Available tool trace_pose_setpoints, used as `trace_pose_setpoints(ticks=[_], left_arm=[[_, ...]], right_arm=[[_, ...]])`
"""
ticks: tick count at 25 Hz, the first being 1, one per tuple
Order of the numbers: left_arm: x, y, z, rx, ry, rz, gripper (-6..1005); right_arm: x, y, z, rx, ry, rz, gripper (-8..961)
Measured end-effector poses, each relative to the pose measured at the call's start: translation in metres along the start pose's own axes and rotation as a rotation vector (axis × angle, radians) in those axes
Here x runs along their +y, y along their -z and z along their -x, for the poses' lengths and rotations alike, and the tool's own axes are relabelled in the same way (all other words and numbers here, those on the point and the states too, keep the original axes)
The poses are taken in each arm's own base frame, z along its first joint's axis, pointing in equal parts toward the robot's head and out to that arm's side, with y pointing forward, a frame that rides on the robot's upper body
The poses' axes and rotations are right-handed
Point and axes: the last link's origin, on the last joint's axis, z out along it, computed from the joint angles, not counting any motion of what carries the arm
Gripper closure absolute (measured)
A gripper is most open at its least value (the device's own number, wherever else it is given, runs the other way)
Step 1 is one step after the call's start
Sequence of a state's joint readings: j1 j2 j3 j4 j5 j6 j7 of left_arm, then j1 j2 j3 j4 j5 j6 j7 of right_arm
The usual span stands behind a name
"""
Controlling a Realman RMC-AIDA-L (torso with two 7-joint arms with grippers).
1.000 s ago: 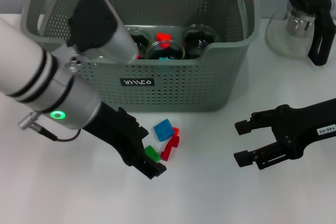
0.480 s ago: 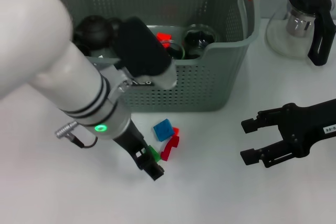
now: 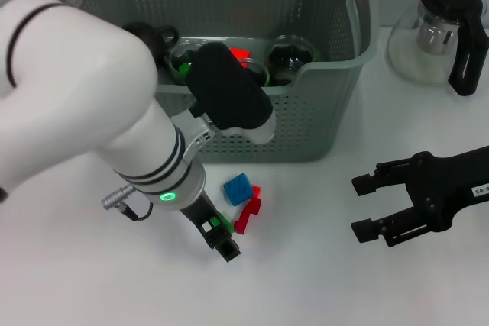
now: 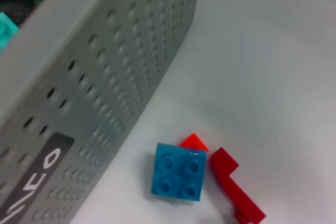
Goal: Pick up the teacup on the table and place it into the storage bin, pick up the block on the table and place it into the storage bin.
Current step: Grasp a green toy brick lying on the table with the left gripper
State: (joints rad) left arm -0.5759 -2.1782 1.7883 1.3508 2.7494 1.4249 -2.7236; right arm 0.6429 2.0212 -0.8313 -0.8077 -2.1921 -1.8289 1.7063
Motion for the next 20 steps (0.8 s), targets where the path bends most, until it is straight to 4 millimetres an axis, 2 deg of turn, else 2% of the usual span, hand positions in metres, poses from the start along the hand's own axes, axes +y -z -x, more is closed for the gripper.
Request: trace_pose_setpoints(ticks=[16, 19, 20], left_arm=[[0.002, -0.011, -0.007, 0.003, -0.013, -0.039, 171], [0.003, -0.013, -0.006, -0.004, -0.014, -0.038, 301], [0.003, -0.013, -0.006, -0.005, -0.015, -0.038, 301]], right_arm=[[0.0, 0.0, -0.001, -0.003, 0.0, 0.0, 27], [0.0, 0.0, -0.001, -0.004, 0.0, 0.0, 27], [0.0, 0.0, -0.001, -0.004, 0.0, 0.0, 27]])
